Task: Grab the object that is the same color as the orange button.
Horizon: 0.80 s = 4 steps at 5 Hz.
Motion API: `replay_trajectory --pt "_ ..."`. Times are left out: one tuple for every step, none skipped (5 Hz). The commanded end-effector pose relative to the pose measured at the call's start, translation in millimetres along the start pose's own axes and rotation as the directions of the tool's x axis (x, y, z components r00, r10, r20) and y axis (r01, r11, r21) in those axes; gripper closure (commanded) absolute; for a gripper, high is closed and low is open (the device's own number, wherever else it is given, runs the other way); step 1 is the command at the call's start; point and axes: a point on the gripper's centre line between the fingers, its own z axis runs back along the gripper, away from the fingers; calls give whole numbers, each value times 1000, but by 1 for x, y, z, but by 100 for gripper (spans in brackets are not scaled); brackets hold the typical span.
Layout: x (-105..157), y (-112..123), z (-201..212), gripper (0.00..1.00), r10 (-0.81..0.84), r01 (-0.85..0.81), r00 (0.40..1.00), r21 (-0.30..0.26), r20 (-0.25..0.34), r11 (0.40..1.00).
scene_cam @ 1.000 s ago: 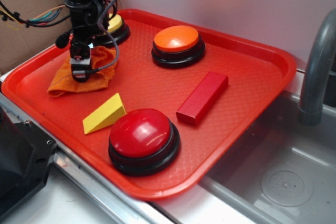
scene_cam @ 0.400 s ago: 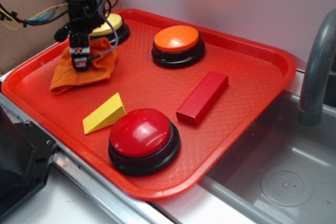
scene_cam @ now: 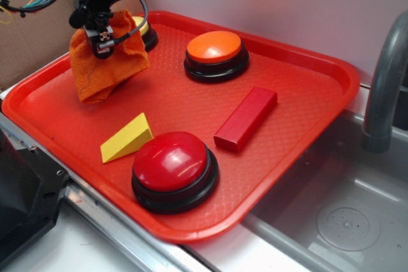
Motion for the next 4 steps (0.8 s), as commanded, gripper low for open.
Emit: replay_trajectory --pt "-7 -33 101 100 239 -238 970 -15 41 971" --pt "-16 -39 149 100 326 -324 939 -41 106 945" --pt "-25 -36 165 100 395 -392 906 -50 150 919" --pt "-31 -30 167 100 467 -468 870 -33 160 883"
